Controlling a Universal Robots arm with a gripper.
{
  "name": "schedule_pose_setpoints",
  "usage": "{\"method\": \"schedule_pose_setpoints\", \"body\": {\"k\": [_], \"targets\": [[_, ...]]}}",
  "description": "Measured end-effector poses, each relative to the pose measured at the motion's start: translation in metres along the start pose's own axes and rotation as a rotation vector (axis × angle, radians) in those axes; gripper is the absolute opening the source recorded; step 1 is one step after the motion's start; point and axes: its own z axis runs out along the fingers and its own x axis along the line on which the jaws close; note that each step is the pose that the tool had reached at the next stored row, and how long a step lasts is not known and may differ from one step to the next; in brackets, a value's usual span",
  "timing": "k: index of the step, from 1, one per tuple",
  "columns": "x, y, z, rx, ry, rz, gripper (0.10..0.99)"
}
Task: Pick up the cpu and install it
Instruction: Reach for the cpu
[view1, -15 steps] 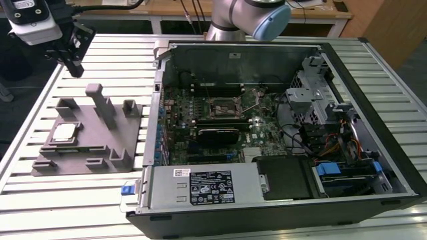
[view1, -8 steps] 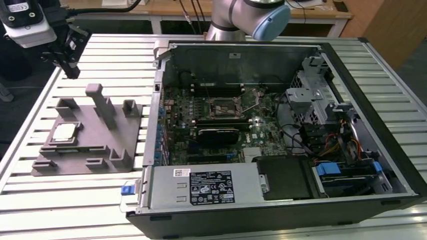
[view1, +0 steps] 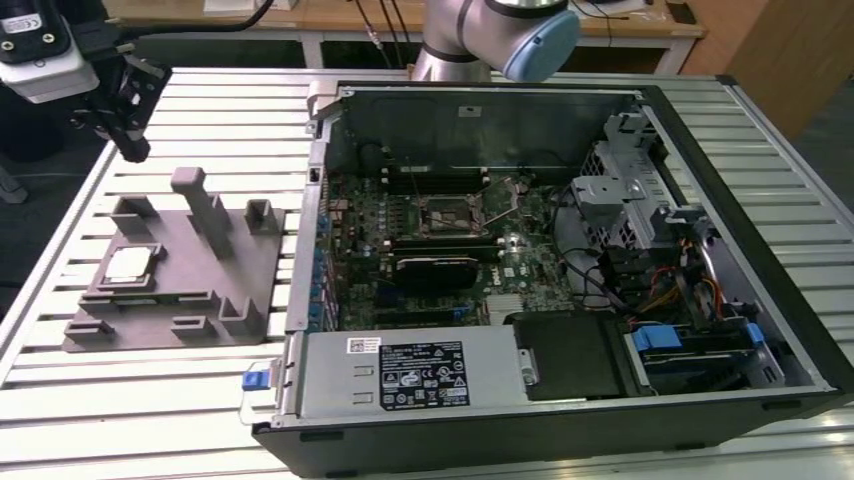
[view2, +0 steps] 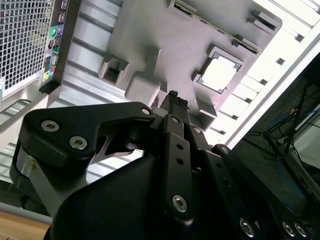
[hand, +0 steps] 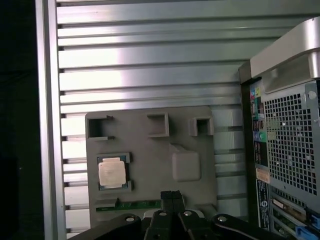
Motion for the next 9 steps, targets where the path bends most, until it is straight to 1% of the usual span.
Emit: {"method": "schedule_pose_setpoints", "body": {"k": [9], "targets": [[0.0126,-0.0012,0.0054,0.000,0.0001,0.000,0.106]]}}
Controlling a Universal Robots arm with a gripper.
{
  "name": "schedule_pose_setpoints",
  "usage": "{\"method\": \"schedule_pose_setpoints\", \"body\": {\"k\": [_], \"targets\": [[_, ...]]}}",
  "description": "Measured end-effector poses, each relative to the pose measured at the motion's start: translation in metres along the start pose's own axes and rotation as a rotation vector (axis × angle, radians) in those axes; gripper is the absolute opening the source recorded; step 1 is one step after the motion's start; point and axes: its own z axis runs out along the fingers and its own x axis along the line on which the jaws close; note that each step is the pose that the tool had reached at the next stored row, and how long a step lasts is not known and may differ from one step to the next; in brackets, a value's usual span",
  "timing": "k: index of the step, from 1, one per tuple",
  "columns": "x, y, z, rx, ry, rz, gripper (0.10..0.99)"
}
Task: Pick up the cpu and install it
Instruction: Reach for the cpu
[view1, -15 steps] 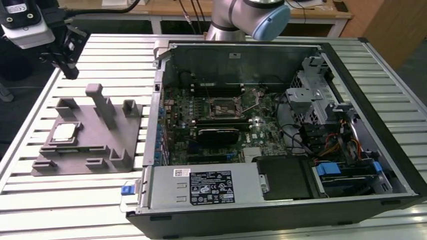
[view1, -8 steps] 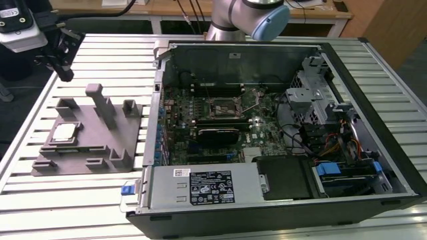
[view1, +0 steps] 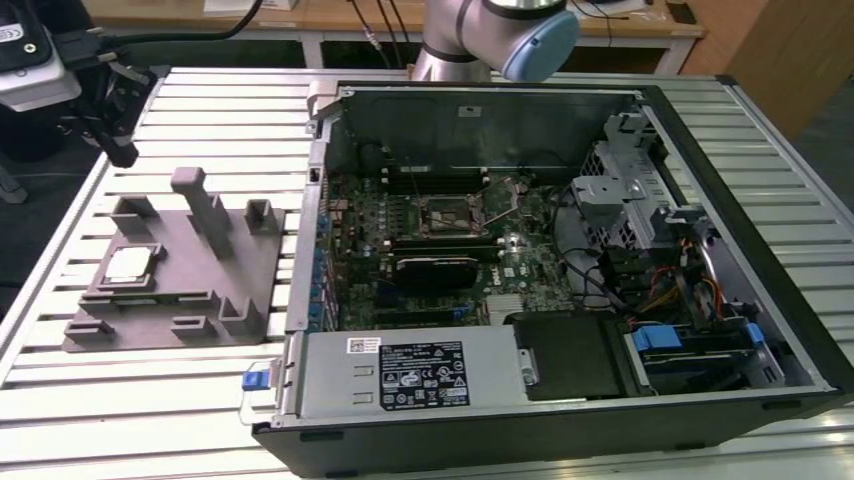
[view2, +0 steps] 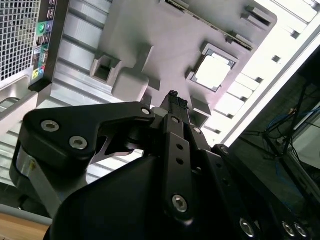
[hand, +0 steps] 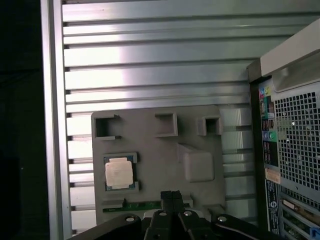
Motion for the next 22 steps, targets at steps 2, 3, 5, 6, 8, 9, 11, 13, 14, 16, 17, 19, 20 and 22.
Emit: {"method": "schedule_pose_setpoints", "body": {"k": [2,3,5,6,8,9,11,13,14,16,17,19,20,22], "targets": [[0.0029,-0.0003,0.0013,0.000,-0.0002,0.000,0.106],[0.0043,-0.0004,0.0018,0.000,0.0000,0.000,0.106],[0.0071,-0.0007,0.0031,0.000,-0.0001,0.000,0.106],[0.0085,-0.0008,0.0037,0.000,-0.0001,0.000,0.106],[0.0114,-0.0011,0.0049,0.000,-0.0001,0.000,0.106],[0.0128,-0.0012,0.0055,0.000,-0.0001,0.000,0.106],[0.0156,-0.0015,0.0067,0.000,-0.0001,0.000,0.106],[0.0186,-0.0017,0.0079,0.000,-0.0001,0.000,0.106],[0.0202,-0.0019,0.0085,0.000,-0.0001,0.000,0.106],[0.0230,-0.0021,0.0097,0.001,-0.0001,0.000,0.106],[0.0245,-0.0023,0.0103,0.001,-0.0002,0.000,0.106],[0.0272,-0.0025,0.0115,0.001,-0.0001,0.000,0.106],[0.0285,-0.0027,0.0121,0.001,-0.0001,0.000,0.106],[0.0311,-0.0029,0.0133,0.001,-0.0001,0.000,0.106]]}}
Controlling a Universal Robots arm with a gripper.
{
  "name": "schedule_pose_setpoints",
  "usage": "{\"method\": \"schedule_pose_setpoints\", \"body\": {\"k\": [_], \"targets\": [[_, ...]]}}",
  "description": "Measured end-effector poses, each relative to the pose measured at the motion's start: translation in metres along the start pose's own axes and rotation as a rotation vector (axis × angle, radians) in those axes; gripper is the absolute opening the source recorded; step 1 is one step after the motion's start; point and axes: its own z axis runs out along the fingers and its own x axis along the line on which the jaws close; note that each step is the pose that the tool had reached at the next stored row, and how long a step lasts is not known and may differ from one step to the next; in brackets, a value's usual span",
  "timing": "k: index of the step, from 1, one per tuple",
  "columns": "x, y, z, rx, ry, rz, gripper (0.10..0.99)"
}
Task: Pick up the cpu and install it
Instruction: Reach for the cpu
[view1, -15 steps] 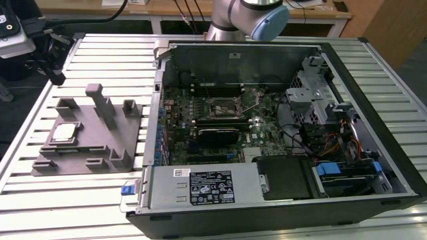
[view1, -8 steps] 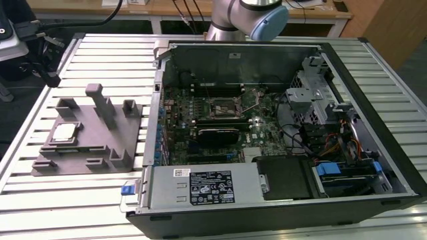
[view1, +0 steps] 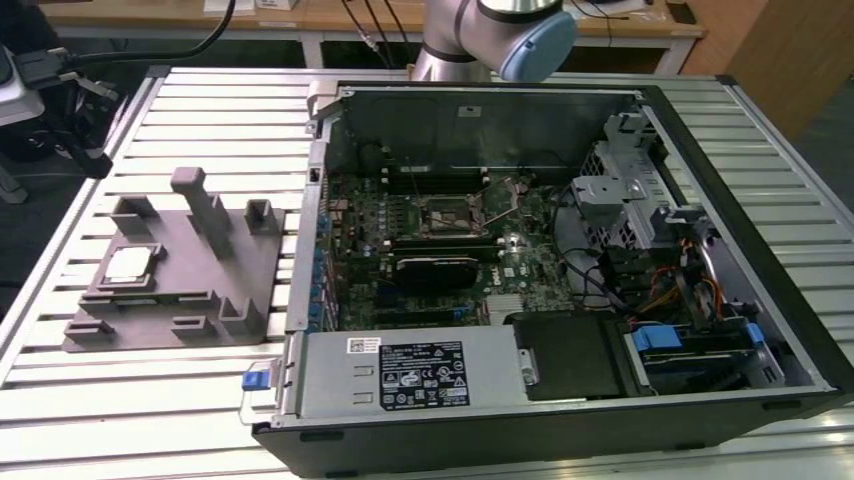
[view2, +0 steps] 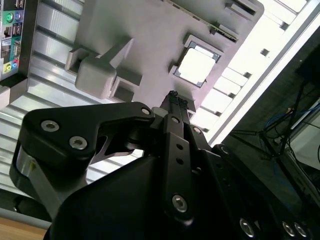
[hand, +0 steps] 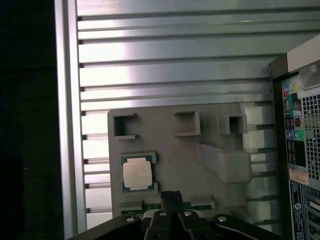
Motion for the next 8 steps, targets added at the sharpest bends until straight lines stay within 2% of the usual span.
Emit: {"method": "schedule_pose_setpoints", "body": {"k": [8], "targets": [[0.0079,-0.0009,0.0064,0.000,0.0002,0.000,0.106]]}}
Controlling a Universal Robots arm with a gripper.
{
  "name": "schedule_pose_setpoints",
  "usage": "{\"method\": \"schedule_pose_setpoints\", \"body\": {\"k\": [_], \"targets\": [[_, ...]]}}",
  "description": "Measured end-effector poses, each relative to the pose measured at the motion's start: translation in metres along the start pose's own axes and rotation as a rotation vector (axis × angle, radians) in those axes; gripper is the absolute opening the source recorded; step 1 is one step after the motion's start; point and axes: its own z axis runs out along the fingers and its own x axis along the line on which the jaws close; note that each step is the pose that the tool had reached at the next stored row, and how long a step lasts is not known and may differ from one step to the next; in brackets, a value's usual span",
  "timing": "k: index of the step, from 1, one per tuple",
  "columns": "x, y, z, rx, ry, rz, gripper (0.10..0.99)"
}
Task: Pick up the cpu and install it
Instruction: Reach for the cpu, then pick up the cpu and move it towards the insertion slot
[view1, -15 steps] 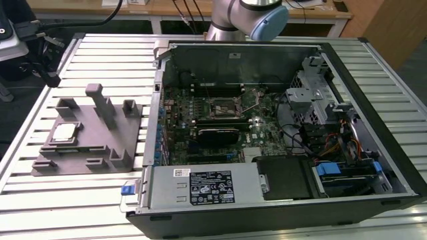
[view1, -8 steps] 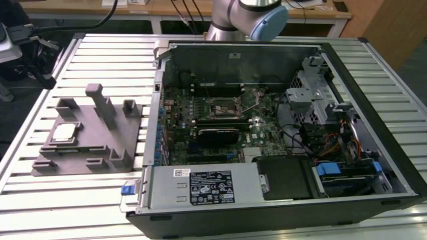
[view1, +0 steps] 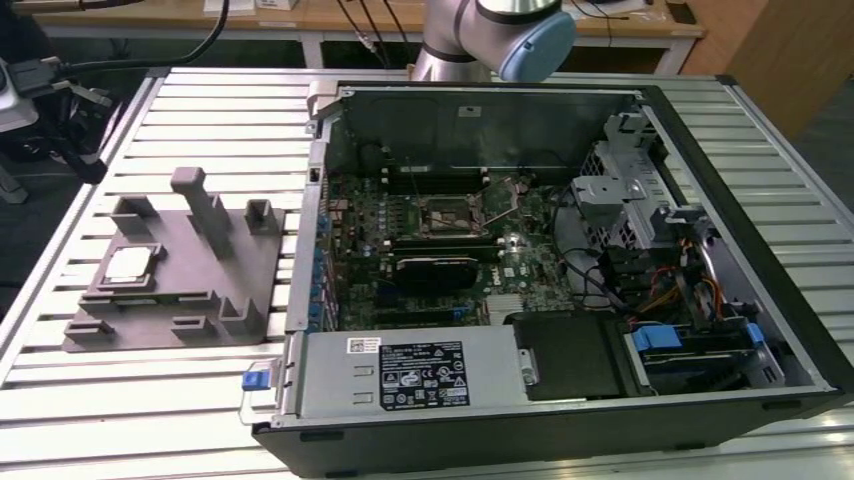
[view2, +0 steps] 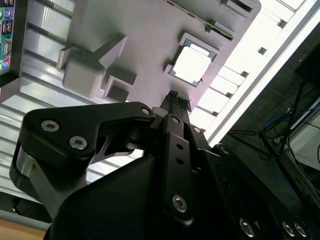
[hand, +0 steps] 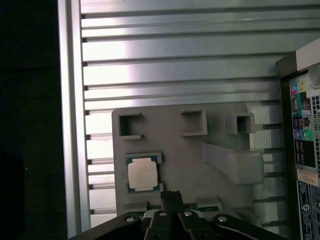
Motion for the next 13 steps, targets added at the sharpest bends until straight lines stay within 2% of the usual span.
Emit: {"method": "schedule_pose_setpoints", "body": {"k": [7,13], "targets": [[0.0015,-0.0004,0.0085,0.001,0.0025,0.000,0.106],[0.0016,-0.0005,0.0097,0.001,0.0028,0.000,0.106]]}}
